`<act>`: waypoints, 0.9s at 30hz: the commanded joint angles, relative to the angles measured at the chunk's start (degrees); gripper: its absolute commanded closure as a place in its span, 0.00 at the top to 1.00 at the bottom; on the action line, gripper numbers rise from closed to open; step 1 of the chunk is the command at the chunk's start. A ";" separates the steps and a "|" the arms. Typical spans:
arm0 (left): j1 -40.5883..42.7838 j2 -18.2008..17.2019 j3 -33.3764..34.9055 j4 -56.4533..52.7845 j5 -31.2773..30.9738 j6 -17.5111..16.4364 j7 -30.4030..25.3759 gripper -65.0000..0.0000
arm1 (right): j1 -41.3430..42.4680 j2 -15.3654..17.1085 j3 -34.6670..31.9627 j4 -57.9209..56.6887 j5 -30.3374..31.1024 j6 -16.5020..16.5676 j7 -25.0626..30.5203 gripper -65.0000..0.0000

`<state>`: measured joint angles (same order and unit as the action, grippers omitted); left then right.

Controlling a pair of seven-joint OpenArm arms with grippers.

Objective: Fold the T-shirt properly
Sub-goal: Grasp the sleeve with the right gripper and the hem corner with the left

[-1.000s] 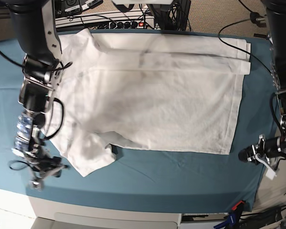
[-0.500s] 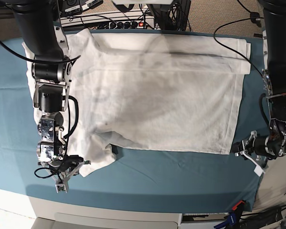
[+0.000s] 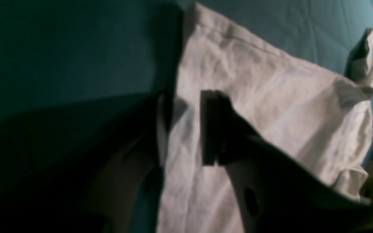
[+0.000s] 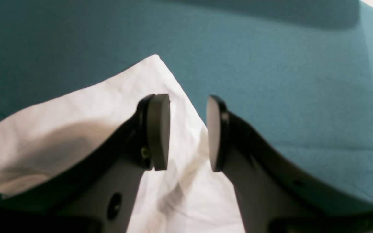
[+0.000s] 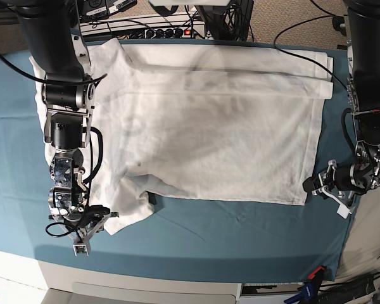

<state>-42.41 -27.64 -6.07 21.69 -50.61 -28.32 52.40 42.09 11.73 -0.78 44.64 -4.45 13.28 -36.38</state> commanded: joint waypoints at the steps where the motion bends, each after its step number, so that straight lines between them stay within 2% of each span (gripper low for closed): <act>1: -1.92 -0.72 -0.07 0.59 -0.87 -0.90 -0.15 0.28 | 2.34 0.48 0.11 0.98 0.37 -0.31 1.79 0.30; 10: -2.75 -0.24 -0.07 0.59 -3.91 -4.96 0.11 0.28 | 0.28 0.46 0.11 0.98 0.31 -0.28 5.84 0.30; 17: -4.28 0.98 -0.07 0.59 -4.68 -5.46 0.11 0.28 | -1.81 0.50 0.11 0.98 -1.66 -0.31 7.65 0.30; 21: -4.22 1.62 -0.07 0.59 -4.63 -5.44 -0.35 0.18 | -2.08 0.52 0.13 0.98 -1.64 -0.35 7.72 0.30; 24: -4.24 1.79 -0.07 0.59 -4.22 -5.40 -0.61 0.02 | -2.08 0.50 0.13 0.98 -1.64 -0.35 7.72 0.30; 27: -4.24 1.77 -0.07 0.59 -4.22 -5.40 -0.83 0.00 | -2.08 0.50 0.11 0.98 -3.30 -0.55 7.72 0.30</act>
<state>-44.51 -25.10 -6.07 21.56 -53.63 -33.08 52.40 37.80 11.73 -0.78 44.66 -7.88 13.28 -29.95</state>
